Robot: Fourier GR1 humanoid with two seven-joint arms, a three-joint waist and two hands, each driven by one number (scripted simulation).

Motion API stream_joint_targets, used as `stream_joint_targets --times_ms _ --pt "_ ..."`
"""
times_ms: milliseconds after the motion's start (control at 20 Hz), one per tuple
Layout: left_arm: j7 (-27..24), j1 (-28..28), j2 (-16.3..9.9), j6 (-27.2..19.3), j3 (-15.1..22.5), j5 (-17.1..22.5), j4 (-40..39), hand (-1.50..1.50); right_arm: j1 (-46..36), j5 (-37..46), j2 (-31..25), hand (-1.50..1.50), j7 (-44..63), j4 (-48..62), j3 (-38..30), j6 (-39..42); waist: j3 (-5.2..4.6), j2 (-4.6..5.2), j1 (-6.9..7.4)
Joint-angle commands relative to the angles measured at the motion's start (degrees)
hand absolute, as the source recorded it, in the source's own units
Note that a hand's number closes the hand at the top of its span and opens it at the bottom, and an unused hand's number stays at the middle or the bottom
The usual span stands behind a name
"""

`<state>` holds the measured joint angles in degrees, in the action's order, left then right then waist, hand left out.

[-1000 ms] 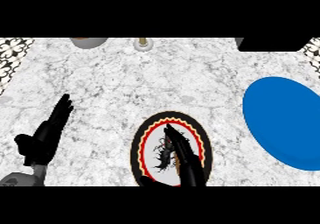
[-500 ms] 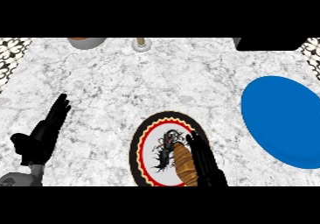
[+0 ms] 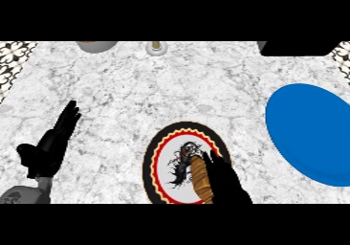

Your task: Pick the croissant from the plate and place it in the plate

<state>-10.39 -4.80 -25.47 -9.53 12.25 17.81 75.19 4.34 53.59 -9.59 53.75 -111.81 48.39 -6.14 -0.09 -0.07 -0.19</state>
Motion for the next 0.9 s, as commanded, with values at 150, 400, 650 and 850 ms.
stream_joint_targets --times_ms 150,400,650,850 --pt "2.8 2.0 -0.7 2.0 -1.8 -0.5 4.0 0.00 -2.0 -0.7 2.1 -1.50 9.3 -1.8 -2.8 12.1 0.09 -0.01 0.41" --pt "-0.1 -0.8 2.5 1.8 -2.0 -2.7 -1.2 0.00 -3.1 -0.7 4.0 -1.50 13.2 -0.2 -3.5 18.4 0.06 0.07 0.14" --pt "-0.4 -1.4 1.9 4.6 -4.2 -3.4 -3.1 0.00 -4.8 -1.6 7.2 -1.50 7.7 10.1 -5.6 15.5 0.08 0.13 0.27" --pt "-0.8 -3.5 3.3 5.6 -6.8 -5.2 -6.1 0.00 -0.6 -1.7 3.5 -1.50 4.4 6.7 -7.4 14.9 0.09 0.07 -0.02"
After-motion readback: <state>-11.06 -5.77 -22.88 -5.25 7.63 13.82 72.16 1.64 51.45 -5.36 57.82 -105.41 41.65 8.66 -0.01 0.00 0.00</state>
